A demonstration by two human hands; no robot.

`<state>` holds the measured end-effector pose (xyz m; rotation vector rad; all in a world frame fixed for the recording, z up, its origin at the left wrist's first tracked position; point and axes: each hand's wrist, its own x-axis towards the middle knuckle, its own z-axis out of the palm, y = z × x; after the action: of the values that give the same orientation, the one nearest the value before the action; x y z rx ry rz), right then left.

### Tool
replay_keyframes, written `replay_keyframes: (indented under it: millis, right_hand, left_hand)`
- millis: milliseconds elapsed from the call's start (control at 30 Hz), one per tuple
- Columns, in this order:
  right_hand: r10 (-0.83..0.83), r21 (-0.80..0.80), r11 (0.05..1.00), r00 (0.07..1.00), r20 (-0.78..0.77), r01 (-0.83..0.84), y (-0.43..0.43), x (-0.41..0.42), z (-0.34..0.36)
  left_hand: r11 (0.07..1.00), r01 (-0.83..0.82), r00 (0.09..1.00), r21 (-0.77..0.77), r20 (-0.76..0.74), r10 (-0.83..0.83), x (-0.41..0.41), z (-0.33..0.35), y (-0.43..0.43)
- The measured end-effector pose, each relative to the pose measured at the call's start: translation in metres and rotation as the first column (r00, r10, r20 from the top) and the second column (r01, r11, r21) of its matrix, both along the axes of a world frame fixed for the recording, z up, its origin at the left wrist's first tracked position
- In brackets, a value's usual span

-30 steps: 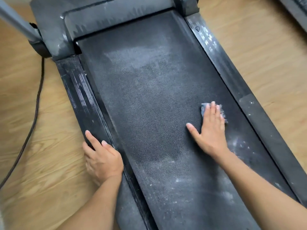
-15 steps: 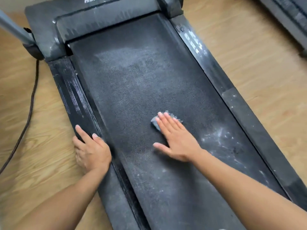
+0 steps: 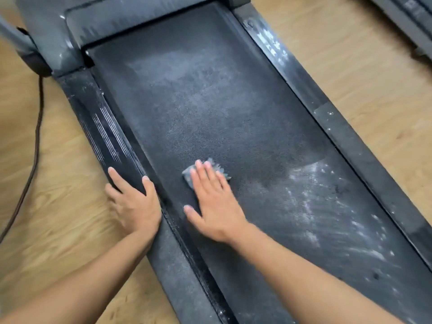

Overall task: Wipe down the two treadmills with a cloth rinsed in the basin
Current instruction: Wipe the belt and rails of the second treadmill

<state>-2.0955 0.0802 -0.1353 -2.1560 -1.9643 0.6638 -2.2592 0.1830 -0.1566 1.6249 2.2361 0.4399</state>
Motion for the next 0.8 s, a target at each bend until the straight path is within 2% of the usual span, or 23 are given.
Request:
replay_keyframes:
  millis: [67,133,233,300,367,433,533,633,733,800]
  right_hand:
    - [0.162,-0.006,0.987,0.987,0.018,-0.162,-0.012,-0.049,-0.004]
    - [0.202,0.001,0.979,0.979,0.032,-0.202,-0.016,-0.055,-0.009]
    - [0.216,0.009,0.976,0.973,0.083,-0.217,-0.017,-0.018,-0.009]
    - [0.107,-0.002,0.994,0.986,0.129,-0.107,-0.018,0.028,-0.009]
    - [-0.082,-0.021,0.996,0.98,0.18,0.087,-0.016,0.09,-0.008]
    - [-0.273,-0.058,0.954,0.934,0.228,0.293,-0.016,0.152,-0.002]
    - [-0.382,-0.144,0.885,0.869,0.316,0.442,-0.028,0.215,0.007]
    - [-0.478,-0.167,0.832,0.837,0.268,0.529,-0.041,0.229,0.005]
    - [-0.637,-0.122,0.746,0.755,0.155,0.654,-0.032,0.204,-0.002]
    - [-0.678,-0.1,0.718,0.724,0.126,0.689,-0.016,0.181,-0.005]
  left_hand:
    - [1.0,0.01,1.0,-0.006,0.015,-0.01,0.001,0.003,-0.001]
    - [1.0,0.006,1.0,-0.013,0.019,-0.005,0.001,0.006,-0.002]
    - [1.0,0.011,1.0,-0.01,0.021,-0.011,-0.003,0.008,-0.004]
    - [0.999,0.03,0.999,-0.01,0.035,-0.03,-0.004,0.007,-0.005]
    - [0.999,0.035,0.999,-0.014,0.034,-0.035,-0.005,0.006,-0.006]
    - [0.999,0.038,0.999,-0.006,0.033,-0.038,-0.005,0.004,-0.005]
    - [0.999,0.049,0.998,0.001,0.05,-0.049,-0.005,0.003,-0.003]
    - [0.998,0.058,0.997,0.005,0.056,-0.058,-0.006,0.002,-0.005]
    - [0.998,0.059,0.996,0.011,0.071,-0.059,-0.007,0.001,-0.005]
    - [0.998,0.064,0.996,0.016,0.066,-0.065,-0.006,0.001,-0.006]
